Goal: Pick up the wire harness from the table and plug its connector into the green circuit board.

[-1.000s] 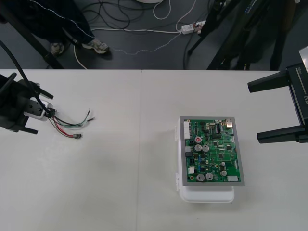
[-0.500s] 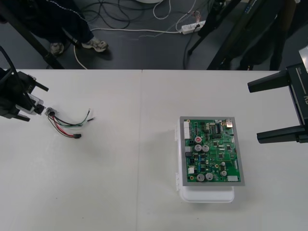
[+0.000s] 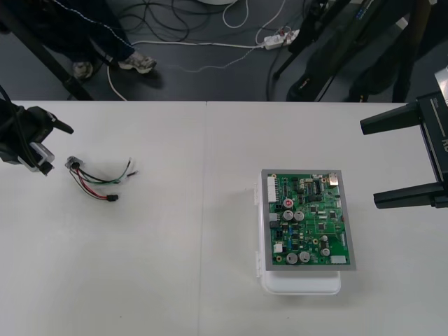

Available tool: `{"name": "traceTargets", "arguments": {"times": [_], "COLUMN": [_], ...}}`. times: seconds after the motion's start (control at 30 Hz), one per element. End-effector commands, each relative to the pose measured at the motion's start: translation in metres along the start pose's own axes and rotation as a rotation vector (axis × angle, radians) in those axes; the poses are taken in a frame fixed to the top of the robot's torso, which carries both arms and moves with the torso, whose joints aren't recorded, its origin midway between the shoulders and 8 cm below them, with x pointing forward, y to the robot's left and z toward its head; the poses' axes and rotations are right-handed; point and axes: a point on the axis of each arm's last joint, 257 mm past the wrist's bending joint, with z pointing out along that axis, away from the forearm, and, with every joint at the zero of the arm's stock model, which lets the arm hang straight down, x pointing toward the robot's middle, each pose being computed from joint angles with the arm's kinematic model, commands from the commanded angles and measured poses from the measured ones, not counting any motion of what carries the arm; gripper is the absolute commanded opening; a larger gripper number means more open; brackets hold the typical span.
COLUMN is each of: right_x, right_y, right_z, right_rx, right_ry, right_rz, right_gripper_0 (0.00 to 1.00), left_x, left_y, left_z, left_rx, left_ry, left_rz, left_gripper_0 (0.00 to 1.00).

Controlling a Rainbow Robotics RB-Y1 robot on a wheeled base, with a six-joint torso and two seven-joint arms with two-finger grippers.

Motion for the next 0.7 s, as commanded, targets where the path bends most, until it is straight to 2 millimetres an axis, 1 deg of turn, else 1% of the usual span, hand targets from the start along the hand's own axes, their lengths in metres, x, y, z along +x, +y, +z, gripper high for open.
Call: {"name": "traceTargets", "arguments": {"times": [0.03, 0.13, 0.2, 0.27, 0.43, 0.7], "right_x": [-0.002, -0.002, -0.002, -0.002, -0.002, -0.002], "right_y": [-0.004, -0.004, -0.004, -0.004, -0.004, -0.004], "right_z": [-0.010, -0.010, -0.010, -0.010, -0.010, -0.010], "right_rx": [0.030, 0.030, 0.030, 0.030, 0.030, 0.030], "right_ry": [0.032, 0.032, 0.032, 0.032, 0.032, 0.032], "right_rz": [0.023, 0.023, 0.023, 0.023, 0.023, 0.023], "right_gripper_0": [1.00, 1.00, 1.00, 1.00, 1.00, 1.00], "left_x": [0.007, 0.016, 0.019, 0.022, 0.023, 0.030], "left_y": [0.017, 0.016, 0.018, 0.015, 0.014, 0.009], "left_z": [-0.006, -0.003, 0.003, 0.008, 0.020, 0.038], "left_rx": [0.020, 0.047, 0.064, 0.074, 0.069, 0.064], "left_ry": [-0.004, 0.003, 0.000, -0.002, -0.006, 0.021], "left_rz": [0.033, 0.065, 0.092, 0.097, 0.126, 0.190], "left_gripper_0": [1.00, 1.00, 1.00, 1.00, 1.00, 1.00]}}
